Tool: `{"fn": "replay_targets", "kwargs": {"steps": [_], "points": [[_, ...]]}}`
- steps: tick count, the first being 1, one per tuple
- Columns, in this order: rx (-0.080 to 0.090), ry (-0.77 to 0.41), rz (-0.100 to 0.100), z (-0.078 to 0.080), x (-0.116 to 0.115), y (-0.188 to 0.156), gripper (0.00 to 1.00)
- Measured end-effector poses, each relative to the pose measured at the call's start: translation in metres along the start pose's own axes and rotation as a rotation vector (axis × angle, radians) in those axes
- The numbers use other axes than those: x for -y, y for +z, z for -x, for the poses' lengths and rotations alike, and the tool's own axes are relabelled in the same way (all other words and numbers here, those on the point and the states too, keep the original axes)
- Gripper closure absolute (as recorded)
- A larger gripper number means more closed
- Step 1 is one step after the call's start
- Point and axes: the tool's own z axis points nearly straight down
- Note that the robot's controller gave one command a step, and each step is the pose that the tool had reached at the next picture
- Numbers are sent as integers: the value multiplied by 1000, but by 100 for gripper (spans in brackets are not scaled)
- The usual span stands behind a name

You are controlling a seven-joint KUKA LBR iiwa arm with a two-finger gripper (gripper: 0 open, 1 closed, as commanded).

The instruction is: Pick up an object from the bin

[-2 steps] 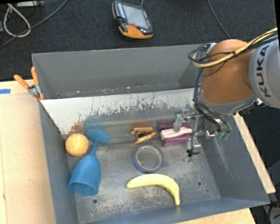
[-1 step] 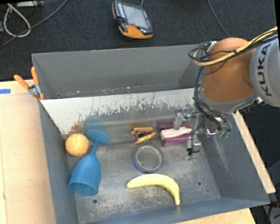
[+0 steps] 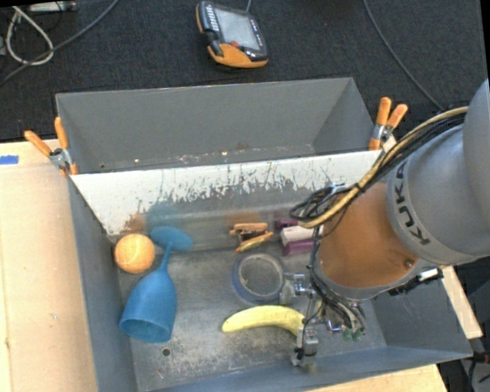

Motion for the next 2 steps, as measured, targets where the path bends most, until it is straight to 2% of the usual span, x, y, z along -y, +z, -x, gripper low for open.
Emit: {"fn": "replay_targets", "kwargs": {"steps": [1, 2], "points": [[27, -119, -1, 0, -12, -58, 0], [29, 20, 1, 134, 44, -50, 0]]}}
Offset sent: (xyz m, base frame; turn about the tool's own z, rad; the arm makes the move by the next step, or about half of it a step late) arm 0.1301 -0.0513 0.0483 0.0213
